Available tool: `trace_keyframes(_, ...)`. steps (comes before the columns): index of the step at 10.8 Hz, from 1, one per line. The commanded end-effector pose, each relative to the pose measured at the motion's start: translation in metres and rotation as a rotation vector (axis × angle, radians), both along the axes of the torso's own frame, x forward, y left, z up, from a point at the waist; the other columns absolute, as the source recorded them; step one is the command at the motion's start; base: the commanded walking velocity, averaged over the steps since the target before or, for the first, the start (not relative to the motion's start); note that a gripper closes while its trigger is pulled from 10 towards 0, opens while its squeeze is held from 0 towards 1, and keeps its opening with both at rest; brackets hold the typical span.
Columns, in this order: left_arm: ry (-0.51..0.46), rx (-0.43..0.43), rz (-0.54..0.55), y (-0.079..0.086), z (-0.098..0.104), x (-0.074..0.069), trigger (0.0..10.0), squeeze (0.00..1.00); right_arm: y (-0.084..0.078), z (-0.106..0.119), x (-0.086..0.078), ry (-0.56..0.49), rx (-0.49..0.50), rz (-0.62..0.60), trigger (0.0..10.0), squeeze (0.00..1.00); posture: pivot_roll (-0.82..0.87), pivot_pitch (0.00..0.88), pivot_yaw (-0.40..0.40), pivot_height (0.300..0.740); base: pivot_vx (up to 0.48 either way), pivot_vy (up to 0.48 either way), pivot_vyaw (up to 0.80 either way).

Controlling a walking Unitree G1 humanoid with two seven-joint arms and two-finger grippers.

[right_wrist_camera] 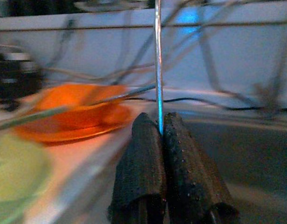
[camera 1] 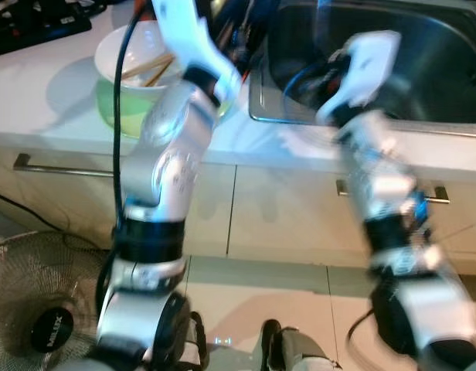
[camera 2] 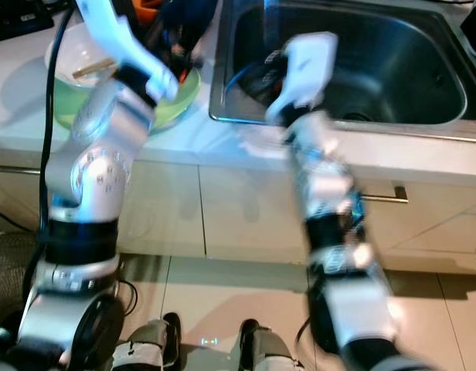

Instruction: Kitchen organization

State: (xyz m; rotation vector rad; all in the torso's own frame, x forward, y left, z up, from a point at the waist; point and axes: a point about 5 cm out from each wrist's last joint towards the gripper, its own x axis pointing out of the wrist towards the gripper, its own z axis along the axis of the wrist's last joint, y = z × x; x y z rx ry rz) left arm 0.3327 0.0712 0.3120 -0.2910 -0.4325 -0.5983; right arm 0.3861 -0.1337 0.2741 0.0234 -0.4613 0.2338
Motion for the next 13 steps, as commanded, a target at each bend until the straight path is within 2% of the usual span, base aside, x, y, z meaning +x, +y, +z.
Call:
trace_keyframes(1,0.021,0.092,-0.01,-0.006,-0.012,-0.005,10.0,0.0,-0.018,0.005,0.006,0.005,0.023,-0.101,10.0,0.0,0.15,0.236,-0.04,0.74,0.0,0.0,0.0)
trace_keyframes(2,0.082,0.222,-0.004,-0.008,-0.038,-0.006,10.0,0.0,-0.034,0.009,0.014,0.04,0.029,-0.184,10.0,0.0,0.15,0.237,-0.039,0.74,0.0,0.0,0.0)
trace_keyframes(3,0.104,0.263,-0.001,-0.008,-0.047,-0.007,10.0,0.0,-0.038,0.009,0.016,0.051,0.027,-0.205,10.0,0.0,0.15,0.237,-0.039,0.74,0.0,0.0,0.0)
trace_keyframes(4,0.175,0.35,-0.015,-0.01,-0.076,-0.013,10.0,0.0,-0.047,0.009,0.023,0.093,0.009,-0.237,10.0,0.0,0.15,0.24,-0.041,0.74,0.0,0.0,0.0)
trace_keyframes(8,0.194,0.373,-0.031,-0.016,-0.081,-0.02,10.0,0.0,-0.045,-0.006,0.031,0.187,-0.012,-0.256,10.0,0.0,0.17,0.246,-0.047,0.74,0.0,0.0,0.0)
trace_keyframes(9,0.188,0.375,-0.033,-0.019,-0.08,-0.023,10.0,0.0,-0.043,-0.011,0.033,0.216,-0.018,-0.242,10.0,0.33,0.18,0.249,-0.054,0.74,0.0,0.0,0.0)
trace_keyframes(10,0.186,0.376,-0.033,-0.019,-0.079,-0.023,10.0,0.0,-0.042,-0.012,0.034,0.224,-0.012,-0.232,10.0,0.33,0.18,0.249,-0.054,0.74,0.0,0.0,0.0)
trace_keyframes(11,0.189,0.377,-0.036,-0.02,-0.08,-0.026,10.0,0.0,-0.041,-0.013,0.035,0.239,-0.014,-0.23,10.0,1.0,0.19,0.252,-0.057,0.74,0.0,0.0,0.0)
trace_keyframes(13,0.194,0.381,-0.035,-0.019,-0.08,-0.028,10.0,0.0,-0.039,-0.014,0.036,0.249,-0.011,-0.225,10.0,1.0,0.19,0.253,-0.056,0.74,0.0,0.0,0.0)
